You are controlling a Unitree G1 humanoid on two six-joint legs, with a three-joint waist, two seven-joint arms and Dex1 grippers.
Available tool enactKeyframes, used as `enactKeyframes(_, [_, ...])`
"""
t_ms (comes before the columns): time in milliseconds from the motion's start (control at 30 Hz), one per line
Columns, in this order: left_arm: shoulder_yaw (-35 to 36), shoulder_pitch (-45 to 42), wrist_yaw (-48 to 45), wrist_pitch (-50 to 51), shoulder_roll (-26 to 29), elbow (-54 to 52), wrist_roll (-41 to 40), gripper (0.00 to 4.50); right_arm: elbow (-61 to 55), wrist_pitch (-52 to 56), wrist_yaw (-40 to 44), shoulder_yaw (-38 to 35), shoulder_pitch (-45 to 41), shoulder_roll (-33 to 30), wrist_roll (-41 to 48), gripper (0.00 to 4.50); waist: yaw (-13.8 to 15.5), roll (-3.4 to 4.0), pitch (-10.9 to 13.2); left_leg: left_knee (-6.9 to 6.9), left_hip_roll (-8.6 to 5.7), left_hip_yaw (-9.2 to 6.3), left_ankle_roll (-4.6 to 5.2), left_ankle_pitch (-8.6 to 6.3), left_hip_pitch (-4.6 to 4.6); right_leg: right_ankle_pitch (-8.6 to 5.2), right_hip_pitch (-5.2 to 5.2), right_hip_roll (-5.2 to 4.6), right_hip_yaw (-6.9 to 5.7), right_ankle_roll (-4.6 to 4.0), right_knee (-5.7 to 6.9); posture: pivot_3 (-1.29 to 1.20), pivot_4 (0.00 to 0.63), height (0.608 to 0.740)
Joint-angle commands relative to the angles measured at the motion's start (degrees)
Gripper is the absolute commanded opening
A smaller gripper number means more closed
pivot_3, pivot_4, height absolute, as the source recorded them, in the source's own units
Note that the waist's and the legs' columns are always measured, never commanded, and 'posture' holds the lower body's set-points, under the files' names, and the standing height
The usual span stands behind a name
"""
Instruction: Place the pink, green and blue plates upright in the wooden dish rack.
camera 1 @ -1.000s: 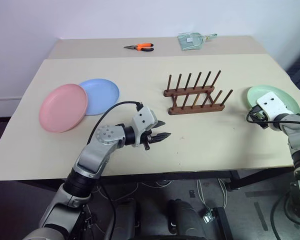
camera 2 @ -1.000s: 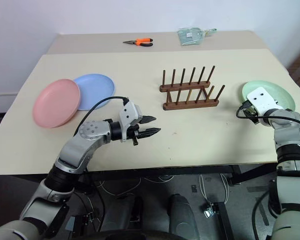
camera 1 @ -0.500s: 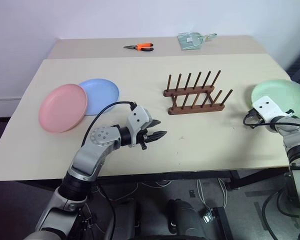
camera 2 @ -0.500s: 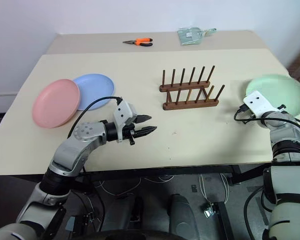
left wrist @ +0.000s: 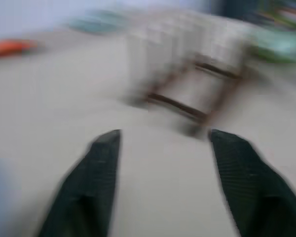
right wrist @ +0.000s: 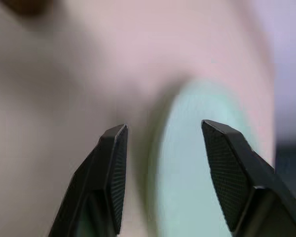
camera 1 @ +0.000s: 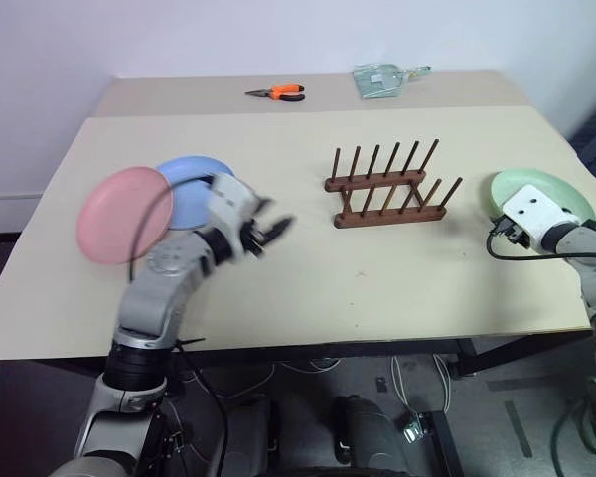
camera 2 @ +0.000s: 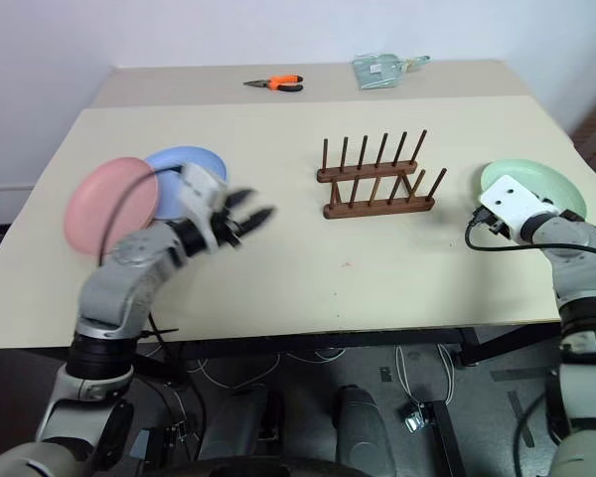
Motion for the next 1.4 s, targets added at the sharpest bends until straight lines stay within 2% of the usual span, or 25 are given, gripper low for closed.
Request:
enactKeyframes(33, [12.2, -1.7, 15.6, 1.1, 2.2, 0.3, 5.5, 4.5, -22.3, 13.0, 11.3, -6.5, 0.9, -2.2, 17.2, 3.06, -0.2, 0.0, 0.0, -0.01, 0.02, -0.01, 0.0, 0.0, 0.03, 0.0, 0.0, 0.01, 0.0, 0.0, 0.01, 0.0, 0.15, 0.74])
enactKeyframes(67, [14.6, -1.4, 19.1, 2.3, 3.4, 1.0, 7.4, 4.5, -27.8, 18.4, 13.3, -7.7, 0.4, -2.4, 22.6, 3.32, -0.3, 0.0, 0.0, -0.01, 0.06, -0.02, 0.0, 0.0, 0.03, 0.0, 0.0, 0.0, 0.0, 0.0, 0.02, 0.0, 0.15, 0.74])
enactKeyframes(133, [18.7, 0.1, 23.2, 5.5, 5.4, 2.1, 9.0, 4.5, -37.5, 28.3, 15.9, -8.0, -1.3, -2.3, 32.0, 4.26, -0.4, -0.02, 0.0, -0.04, 0.06, -0.04, 0.0, -0.01, 0.03, 0.0, 0.0, -0.03, -0.02, 0.0, 0.01, 0.0, 0.15, 0.74])
enactKeyframes(167, [19.5, 1.4, 24.2, 7.5, 6.3, 2.4, 9.8, 4.5, -42.0, 32.1, 17.4, -7.2, -1.5, -2.5, 35.6, 4.39, -0.4, -0.04, 0.0, -0.04, 0.07, -0.05, 0.0, -0.01, 0.03, 0.0, 0.01, -0.05, -0.04, 0.0, 0.01, 0.0, 0.15, 0.74])
enactKeyframes(267, [21.5, 4.5, 25.7, 10.7, 6.7, 1.8, 10.1, 4.5, -49.6, 36.2, 19.5, -2.5, -3.1, 0.0, 39.1, 4.39, 0.3, -0.17, 0.0, -0.03, 0.06, -0.09, -0.01, -0.02, 0.03, 0.0, 0.04, -0.16, -0.08, -0.01, -0.01, 0.0, 0.15, 0.74])
enactKeyframes(367, [25.3, 5.0, 27.5, 15.6, 4.3, -0.5, 7.7, 4.5, -51.3, 35.7, 18.4, 4.5, -4.7, 6.0, 35.8, 4.39, 1.0, -0.67, -0.1, -0.01, 0.0, -0.21, -0.07, -0.03, 0.0, 0.02, 0.03, -0.35, -0.22, -0.05, 0.01, 0.0, 0.15, 0.74])
enactKeyframes(467, [29.2, 4.7, 28.9, 23.0, 0.7, -2.0, 4.9, 4.5, -50.8, 33.4, 18.3, 10.2, -3.6, 9.9, 30.9, 4.39, 1.5, -0.7, -0.1, -0.01, -0.16, -0.31, -0.14, -0.08, -0.07, 0.02, -0.01, -0.54, -0.28, -0.08, -0.01, 0.0, 0.15, 0.74])
enactKeyframes(667, [38.5, -0.7, 30.1, 33.5, -6.5, -1.3, -2.8, 4.5, -52.2, 31.6, 18.4, 13.4, -0.7, 13.3, 27.4, 4.39, 2.0, -0.73, -0.1, 0.0, -0.22, -0.29, -0.4, 0.12, -0.28, 0.03, -0.2, -0.59, -0.3, -0.07, -0.01, 0.0, 0.15, 0.74])
enactKeyframes(767, [41.6, -3.1, 31.0, 33.3, -7.8, 0.9, -4.3, 3.72, -52.7, 31.3, 18.1, 13.8, 0.5, 14.2, 26.3, 4.5, 1.9, -0.74, -0.1, 0.0, -0.22, -0.29, -0.4, 0.12, -0.25, 0.03, -0.17, -0.57, -0.32, -0.07, 0.01, 0.0, 0.15, 0.74])
enactKeyframes(867, [44.4, -5.9, 31.2, 32.6, -8.7, 3.5, -7.0, 2.23, -53.2, 31.2, 17.5, 13.9, 1.6, 14.8, 25.1, 4.5, 1.9, -0.74, -0.2, -0.01, -0.22, -0.3, -0.4, 0.13, -0.25, 0.03, -0.18, -0.54, -0.32, -0.07, 0.02, 0.0, 0.15, 0.74])
enactKeyframes(1000, [44.4, -6.9, 32.0, 32.3, -8.7, 5.1, -8.3, 0.21, -54.2, 31.5, 16.5, 13.3, 2.8, 15.3, 24.3, 4.5, 2.0, -0.75, -0.2, 0.0, -0.23, -0.28, -0.4, 0.13, -0.25, 0.03, -0.17, -0.54, -0.32, -0.07, 0.01, 0.0, 0.15, 0.74])
enactKeyframes(1033, [44.7, -7.0, 32.4, 32.1, -8.8, 5.3, -8.7, 0.07, -54.4, 31.7, 16.2, 13.1, 3.1, 15.3, 24.2, 4.5, 2.0, -0.75, -0.2, 0.0, -0.23, -0.28, -0.4, 0.13, -0.25, 0.03, -0.17, -0.54, -0.32, -0.07, 0.01, 0.0, 0.15, 0.74])
enactKeyframes(1200, [42.9, -6.1, 30.1, 26.5, -8.9, 1.5, -12.3, 0.07, -55.4, 33.6, 15.8, 12.4, 3.5, 14.7, 24.8, 4.5, 1.9, -0.75, -0.2, -0.01, -0.23, -0.29, -0.41, 0.13, -0.24, 0.03, -0.18, -0.54, -0.32, -0.07, 0.02, 0.0, 0.15, 0.74])
enactKeyframes(1300, [36.8, -4.9, 25.3, 23.7, -7.4, -3.5, -14.3, 0.07, -54.2, 34.4, 15.8, 12.6, 1.7, 14.3, 23.6, 4.5, 1.9, -0.76, -0.1, -0.01, -0.22, -0.29, -0.42, 0.13, -0.25, 0.03, -0.18, -0.56, -0.31, -0.08, 0.01, 0.0, 0.15, 0.74])
enactKeyframes(1400, [29.4, -6.5, 23.0, 23.4, -5.9, -6.8, -15.0, 0.07, -51.5, 27.9, 13.3, 15.5, -2.1, 16.0, 16.1, 4.5, 1.8, -0.75, -0.1, -0.01, -0.22, -0.29, -0.49, 0.09, -0.26, 0.03, -0.19, -0.57, -0.31, -0.1, 0.0, 0.0, 0.15, 0.74])
